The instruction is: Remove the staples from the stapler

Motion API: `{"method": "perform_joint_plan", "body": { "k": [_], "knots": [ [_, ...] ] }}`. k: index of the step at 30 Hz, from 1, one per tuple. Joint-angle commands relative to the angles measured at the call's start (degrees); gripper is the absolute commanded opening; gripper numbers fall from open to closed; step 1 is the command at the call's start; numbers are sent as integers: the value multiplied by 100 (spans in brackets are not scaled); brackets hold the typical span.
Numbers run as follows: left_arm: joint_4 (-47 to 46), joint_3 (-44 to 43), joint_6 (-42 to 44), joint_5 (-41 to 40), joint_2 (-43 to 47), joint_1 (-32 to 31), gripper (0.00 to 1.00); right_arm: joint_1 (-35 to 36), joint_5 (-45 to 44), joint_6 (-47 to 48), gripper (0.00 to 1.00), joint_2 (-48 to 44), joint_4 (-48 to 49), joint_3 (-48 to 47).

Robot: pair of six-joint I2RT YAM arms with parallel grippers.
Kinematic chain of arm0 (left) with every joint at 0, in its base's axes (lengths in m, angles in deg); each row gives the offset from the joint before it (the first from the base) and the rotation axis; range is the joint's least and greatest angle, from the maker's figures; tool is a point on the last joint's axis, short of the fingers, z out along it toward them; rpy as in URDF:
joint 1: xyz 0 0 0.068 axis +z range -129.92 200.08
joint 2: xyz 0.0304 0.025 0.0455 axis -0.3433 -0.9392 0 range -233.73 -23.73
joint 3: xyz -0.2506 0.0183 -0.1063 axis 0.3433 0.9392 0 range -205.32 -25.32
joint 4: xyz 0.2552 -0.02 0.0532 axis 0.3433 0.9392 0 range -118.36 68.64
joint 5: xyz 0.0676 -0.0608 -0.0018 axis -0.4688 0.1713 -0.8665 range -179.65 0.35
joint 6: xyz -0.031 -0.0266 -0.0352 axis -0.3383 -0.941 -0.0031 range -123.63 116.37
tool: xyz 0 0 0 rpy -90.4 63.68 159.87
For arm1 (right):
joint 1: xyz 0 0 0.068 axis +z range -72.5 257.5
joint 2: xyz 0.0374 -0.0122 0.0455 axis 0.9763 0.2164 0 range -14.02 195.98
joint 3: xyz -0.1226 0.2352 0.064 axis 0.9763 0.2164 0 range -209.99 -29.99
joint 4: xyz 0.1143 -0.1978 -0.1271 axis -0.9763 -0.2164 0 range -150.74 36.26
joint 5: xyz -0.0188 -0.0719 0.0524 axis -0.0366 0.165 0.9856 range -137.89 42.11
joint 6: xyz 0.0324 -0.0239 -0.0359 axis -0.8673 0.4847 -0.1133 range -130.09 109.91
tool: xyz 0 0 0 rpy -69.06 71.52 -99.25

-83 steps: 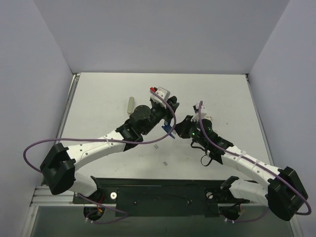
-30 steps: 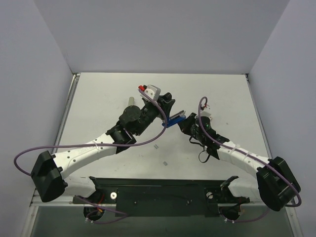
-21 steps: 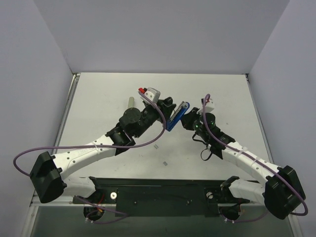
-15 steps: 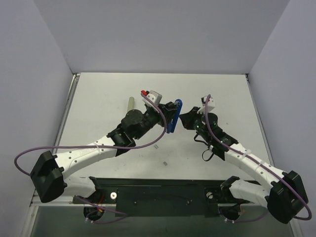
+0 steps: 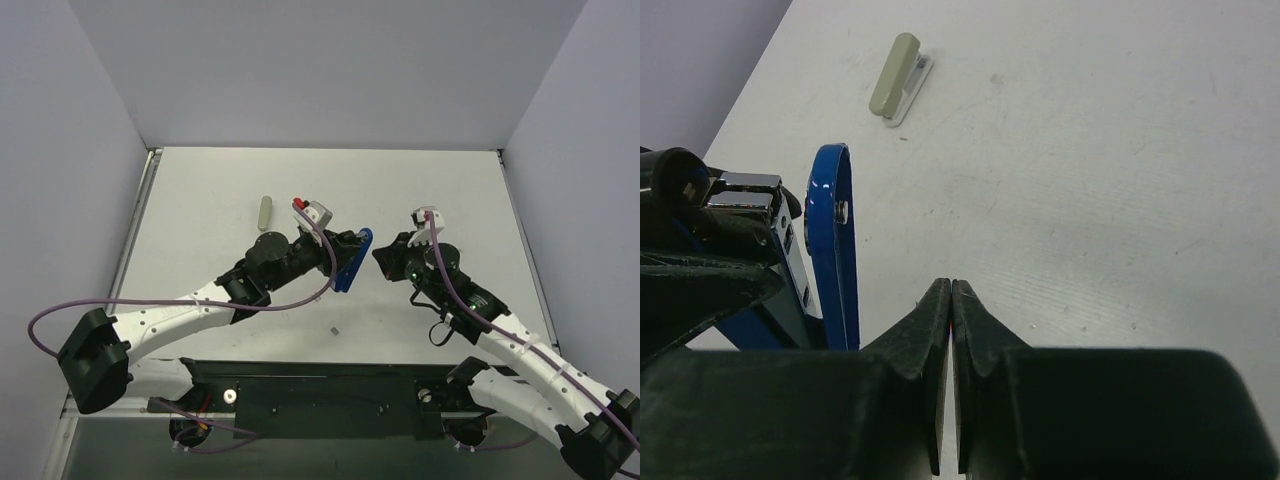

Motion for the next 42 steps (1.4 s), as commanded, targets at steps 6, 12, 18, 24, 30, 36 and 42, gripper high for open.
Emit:
{"method": "perform_joint_plan", "body": {
  "k": [6,12,18,24,30,36,42],
  "knots": [
    [-605,254,-109,1972,786,17,0,21,1115,584,0,-1147,-1099,200],
    [-544,412,-337,2571,1058,17,0,21,1950,690,0,-1517,-1689,139],
    [-588,430,-583,3159,1041,25,0,21,3251,655,0,-1623,-1382,183],
    [-649,395,-681,3678,909,17,0,29,3973,673,0,-1413,-1171,7],
    [-483,185,-602,4241,435,-71,0,161,4361,699,0,-798,-600,-458],
    [-140,-281,-461,5085,-391,-273,0,662,4246,1077,0,195,-591,-1222],
    [-34,-431,-364,5376,-717,-317,0,741,4264,1191,0,697,-625,-1487]
  ]
}}
